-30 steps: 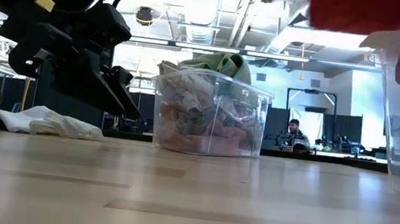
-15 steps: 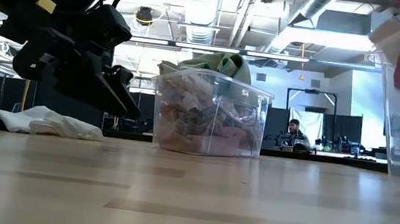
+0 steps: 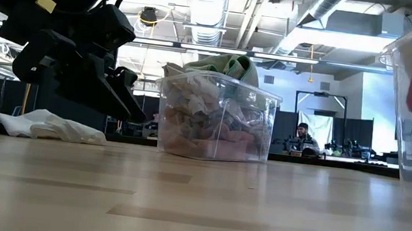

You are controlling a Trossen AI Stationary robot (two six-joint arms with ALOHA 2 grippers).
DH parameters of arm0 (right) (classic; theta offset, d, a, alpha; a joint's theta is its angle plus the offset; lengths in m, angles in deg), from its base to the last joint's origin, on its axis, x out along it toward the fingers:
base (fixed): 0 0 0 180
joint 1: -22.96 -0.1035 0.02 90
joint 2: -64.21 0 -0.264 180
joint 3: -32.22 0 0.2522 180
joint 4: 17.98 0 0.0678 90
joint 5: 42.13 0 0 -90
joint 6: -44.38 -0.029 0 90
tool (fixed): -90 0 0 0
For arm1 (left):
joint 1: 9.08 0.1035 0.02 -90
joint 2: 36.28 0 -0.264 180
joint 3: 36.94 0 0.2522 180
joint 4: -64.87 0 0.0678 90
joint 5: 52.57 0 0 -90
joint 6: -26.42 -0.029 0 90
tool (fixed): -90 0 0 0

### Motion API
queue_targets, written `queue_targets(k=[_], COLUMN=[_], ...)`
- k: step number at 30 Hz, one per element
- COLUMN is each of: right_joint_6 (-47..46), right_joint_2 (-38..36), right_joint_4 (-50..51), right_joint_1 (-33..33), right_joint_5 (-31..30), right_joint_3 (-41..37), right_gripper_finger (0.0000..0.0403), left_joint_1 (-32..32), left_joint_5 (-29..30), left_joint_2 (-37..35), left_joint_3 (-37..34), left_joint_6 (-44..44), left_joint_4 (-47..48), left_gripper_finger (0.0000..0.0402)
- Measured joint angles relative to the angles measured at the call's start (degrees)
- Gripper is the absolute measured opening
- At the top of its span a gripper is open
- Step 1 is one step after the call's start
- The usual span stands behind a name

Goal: Sort towels by color in basket
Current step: Put the red towel into the bottom transparent bin

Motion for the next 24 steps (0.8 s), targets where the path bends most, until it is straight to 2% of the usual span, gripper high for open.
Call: queue_targets(k=[7,14,19,24], right_joint_6=[4.84,2.89,-2.66,-4.47], right_joint_2=[7.17,4.88,0.09,-3.79], right_joint_4=[-1.84,-0.24,6.06,7.42], right_joint_1=[1.07,1.13,0.98,0.97], right_joint_5=[5.41,4.54,2.27,1.84], right_joint_3=[0.37,0.11,-0.13,-0.24], right_gripper_finger=[0.0023,0.0034,0.0079,0.0152], left_joint_1=[0.00,0.00,0.00,0.00], left_joint_5=[0.00,0.00,-0.01,-0.02], left_joint_2=[-0.01,-0.15,-0.15,-0.17], left_joint_3=[0.00,0.05,0.17,0.20], left_joint_6=[-0.18,-0.18,0.01,0.02], left_joint_4=[0.07,1.14,2.70,3.14], left_gripper_finger=[0.0185,0.0185,0.0185,0.0185])
